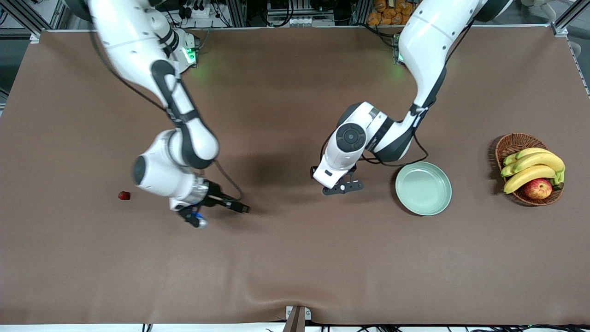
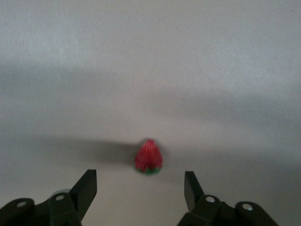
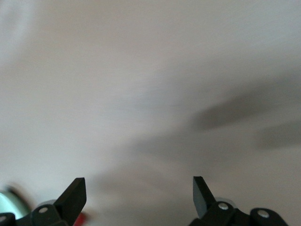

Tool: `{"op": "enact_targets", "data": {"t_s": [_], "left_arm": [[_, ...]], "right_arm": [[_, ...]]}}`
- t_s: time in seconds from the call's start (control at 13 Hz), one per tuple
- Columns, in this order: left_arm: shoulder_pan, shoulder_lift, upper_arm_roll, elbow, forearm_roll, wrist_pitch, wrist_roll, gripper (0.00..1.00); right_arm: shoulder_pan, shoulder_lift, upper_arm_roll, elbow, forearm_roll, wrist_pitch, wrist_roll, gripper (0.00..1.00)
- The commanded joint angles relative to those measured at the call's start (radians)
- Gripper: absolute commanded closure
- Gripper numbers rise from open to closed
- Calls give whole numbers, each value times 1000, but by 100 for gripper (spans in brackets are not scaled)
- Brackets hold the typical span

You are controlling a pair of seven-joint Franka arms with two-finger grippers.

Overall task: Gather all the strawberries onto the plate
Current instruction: 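Grasp the strawberry with the left gripper while the right gripper withdraws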

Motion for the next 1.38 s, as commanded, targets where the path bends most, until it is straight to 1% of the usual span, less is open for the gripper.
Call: {"op": "enact_targets", "data": {"t_s": [0.0,0.08,0.23,0.31,0.46,0.54,0.62,0.69,0.77,0.85,0.92,1.0,1.08,1.31], "left_arm": [[-7,50,6,38,53,42,-20,18],[-9,64,8,42,54,54,-20,18],[-10,84,6,44,53,59,-23,32],[-12,84,6,44,56,61,-21,37],[-10,83,6,36,56,62,-29,41],[-12,84,6,33,56,61,-29,48],[-12,84,4,27,54,59,-30,59],[-12,83,4,26,54,56,-29,75],[-12,81,4,26,54,53,-27,97],[-10,81,4,26,54,53,-27,100],[-9,81,4,26,54,52,-29,100],[0,72,4,26,54,44,-26,100],[11,57,4,27,54,9,-26,100],[57,-52,4,12,48,-115,-58,100]], "right_arm": [[-128,-97,22,-57,-260,-146,-25,0],[-159,-106,24,-57,-352,-172,-27,0],[-220,-111,25,-58,-515,-200,-28,0],[-251,-109,25,-58,-563,-200,-30,0],[-302,-105,25,-67,-586,-200,-94,0],[-334,-102,28,-72,-586,-200,-140,0],[-359,-99,30,-73,-586,-202,-175,0],[-383,-97,30,-83,-586,-205,-198,0],[-408,-96,35,-93,-586,-203,-220,0],[-428,-93,41,-109,-588,-203,-235,0],[-446,-93,59,-125,-588,-202,-237,0],[-451,-90,62,-135,-594,-202,-237,0],[-442,-83,62,-136,-609,-202,-232,0],[-411,-45,55,-141,-618,-202,-229,0]]}}
